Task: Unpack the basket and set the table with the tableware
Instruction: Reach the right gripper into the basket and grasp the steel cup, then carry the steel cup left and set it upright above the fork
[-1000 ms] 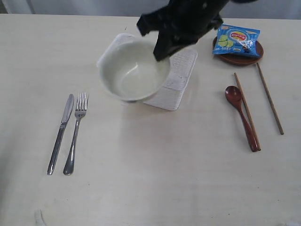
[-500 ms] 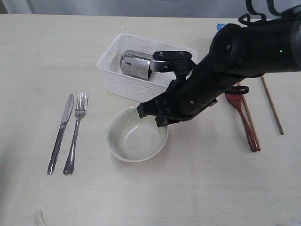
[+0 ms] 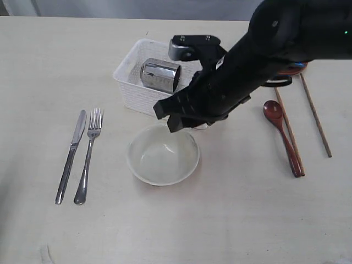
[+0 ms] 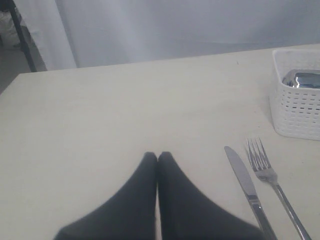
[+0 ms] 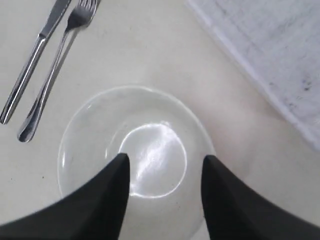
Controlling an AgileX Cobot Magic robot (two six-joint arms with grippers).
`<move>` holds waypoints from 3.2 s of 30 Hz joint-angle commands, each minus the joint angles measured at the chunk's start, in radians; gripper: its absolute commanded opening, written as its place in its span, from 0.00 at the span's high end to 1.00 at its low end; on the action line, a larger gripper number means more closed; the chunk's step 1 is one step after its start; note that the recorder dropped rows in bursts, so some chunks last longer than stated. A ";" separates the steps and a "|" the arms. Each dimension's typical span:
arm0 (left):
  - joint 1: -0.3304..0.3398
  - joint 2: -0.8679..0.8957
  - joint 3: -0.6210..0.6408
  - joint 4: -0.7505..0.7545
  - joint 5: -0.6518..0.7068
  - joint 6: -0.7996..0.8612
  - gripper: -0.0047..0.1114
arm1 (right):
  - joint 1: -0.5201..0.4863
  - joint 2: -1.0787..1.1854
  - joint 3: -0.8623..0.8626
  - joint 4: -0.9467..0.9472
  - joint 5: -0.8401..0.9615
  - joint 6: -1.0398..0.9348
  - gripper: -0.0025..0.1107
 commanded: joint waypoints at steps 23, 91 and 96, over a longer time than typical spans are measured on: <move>-0.005 -0.002 0.002 -0.002 -0.001 -0.002 0.96 | -0.151 0.342 -0.416 -0.007 -0.053 0.201 0.59; -0.005 -0.002 0.002 0.004 -0.001 -0.002 0.96 | 0.231 0.498 -1.130 -0.393 0.460 0.119 0.98; -0.005 -0.002 0.002 0.004 -0.001 -0.002 0.96 | 0.235 0.688 -1.386 -0.403 0.569 0.153 0.98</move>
